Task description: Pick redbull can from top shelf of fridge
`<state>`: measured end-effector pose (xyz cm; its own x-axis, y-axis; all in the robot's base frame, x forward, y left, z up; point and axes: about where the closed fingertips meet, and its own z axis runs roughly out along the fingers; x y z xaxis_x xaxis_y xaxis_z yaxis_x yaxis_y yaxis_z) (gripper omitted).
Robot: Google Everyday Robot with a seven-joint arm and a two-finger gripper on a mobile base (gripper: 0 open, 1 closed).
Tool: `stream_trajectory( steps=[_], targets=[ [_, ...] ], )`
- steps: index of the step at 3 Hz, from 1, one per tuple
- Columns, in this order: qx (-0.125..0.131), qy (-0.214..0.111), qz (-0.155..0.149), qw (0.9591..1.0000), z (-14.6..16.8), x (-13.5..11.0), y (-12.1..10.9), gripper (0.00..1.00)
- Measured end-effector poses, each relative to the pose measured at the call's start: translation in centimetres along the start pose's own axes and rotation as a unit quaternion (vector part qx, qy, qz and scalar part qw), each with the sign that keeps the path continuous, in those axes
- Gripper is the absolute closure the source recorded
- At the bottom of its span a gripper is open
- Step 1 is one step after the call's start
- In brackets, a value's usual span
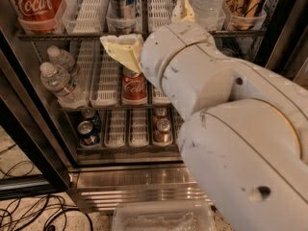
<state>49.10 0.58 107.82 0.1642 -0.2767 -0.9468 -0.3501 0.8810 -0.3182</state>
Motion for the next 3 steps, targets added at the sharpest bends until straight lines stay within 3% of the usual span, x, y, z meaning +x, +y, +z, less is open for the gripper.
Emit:
stream_trajectory(
  steps=[2, 3],
  targets=[
    [-0.023, -0.008, 0.017, 0.9996, 1.8, 0.8, 1.2, 0.21],
    [-0.02, -0.013, 0.014, 0.9996, 2.6, 1.1, 0.5, 0.23]
  ],
)
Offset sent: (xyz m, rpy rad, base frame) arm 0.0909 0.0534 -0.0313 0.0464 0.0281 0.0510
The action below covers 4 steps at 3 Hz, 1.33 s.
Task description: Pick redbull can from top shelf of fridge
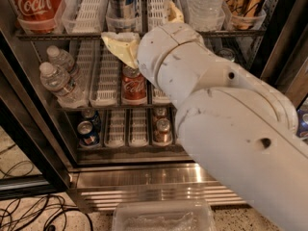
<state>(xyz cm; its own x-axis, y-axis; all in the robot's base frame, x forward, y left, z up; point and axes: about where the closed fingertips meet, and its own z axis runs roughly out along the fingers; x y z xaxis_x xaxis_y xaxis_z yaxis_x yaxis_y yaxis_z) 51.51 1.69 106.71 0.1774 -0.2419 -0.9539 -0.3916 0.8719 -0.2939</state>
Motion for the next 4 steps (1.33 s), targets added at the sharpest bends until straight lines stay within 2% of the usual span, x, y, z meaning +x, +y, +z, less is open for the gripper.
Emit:
stream_trajectory(
  steps=[1, 2, 3, 4],
  targets=[
    [0.004, -0.004, -0.003, 1.0, 1.3, 0.6, -0.9, 0.28],
    [0.001, -0.005, -0.013, 0.9999, 1.7, 0.2, -0.2, 0.09],
    [0.001, -0.005, -0.013, 0.9999, 1.7, 0.2, -0.2, 0.0],
    [0.003, -0.013, -0.009, 0.9999, 1.9, -0.1, 0.2, 0.0]
  ],
)
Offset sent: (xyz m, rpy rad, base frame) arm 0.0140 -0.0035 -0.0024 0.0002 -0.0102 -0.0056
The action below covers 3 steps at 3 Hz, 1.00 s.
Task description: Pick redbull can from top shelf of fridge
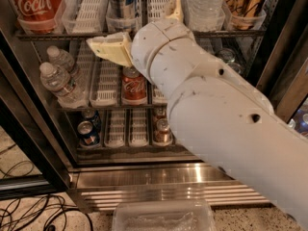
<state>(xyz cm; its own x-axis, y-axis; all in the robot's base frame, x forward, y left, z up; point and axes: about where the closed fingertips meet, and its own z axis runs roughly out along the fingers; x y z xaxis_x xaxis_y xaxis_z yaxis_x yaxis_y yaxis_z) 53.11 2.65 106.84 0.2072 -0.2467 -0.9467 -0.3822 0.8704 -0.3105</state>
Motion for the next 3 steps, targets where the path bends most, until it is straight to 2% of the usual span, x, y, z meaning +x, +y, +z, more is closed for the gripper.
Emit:
stream_trajectory(
  steps=[1, 3],
  targets=[
    [0.002, -0.008, 0.009, 0.9999, 0.53, 0.16, 0.43, 0.0],
    [0.012, -0.021, 0.012, 0.9996, 1.17, -0.06, 0.38, 0.17]
  ],
)
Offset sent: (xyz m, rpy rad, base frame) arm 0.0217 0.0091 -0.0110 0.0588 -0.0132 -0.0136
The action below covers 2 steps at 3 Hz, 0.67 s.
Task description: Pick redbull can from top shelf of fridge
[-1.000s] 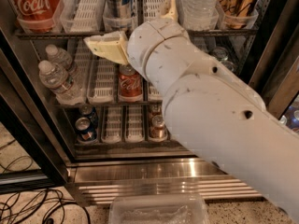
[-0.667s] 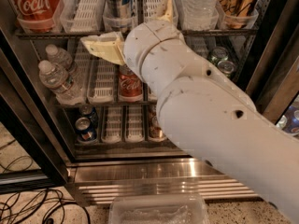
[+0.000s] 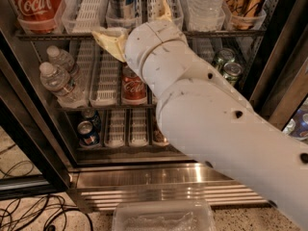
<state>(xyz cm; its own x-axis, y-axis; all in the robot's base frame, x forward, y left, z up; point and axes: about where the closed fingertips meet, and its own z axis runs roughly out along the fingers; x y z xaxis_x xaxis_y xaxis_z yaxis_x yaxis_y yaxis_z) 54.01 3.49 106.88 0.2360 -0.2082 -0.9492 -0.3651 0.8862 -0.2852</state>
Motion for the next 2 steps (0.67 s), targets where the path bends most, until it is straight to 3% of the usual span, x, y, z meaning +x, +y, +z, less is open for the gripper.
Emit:
stream_trajectory(
  steps=[2],
  targets=[
    [0.005, -0.005, -0.008, 0.9999, 0.69, -0.33, -0.15, 0.22]
  ],
)
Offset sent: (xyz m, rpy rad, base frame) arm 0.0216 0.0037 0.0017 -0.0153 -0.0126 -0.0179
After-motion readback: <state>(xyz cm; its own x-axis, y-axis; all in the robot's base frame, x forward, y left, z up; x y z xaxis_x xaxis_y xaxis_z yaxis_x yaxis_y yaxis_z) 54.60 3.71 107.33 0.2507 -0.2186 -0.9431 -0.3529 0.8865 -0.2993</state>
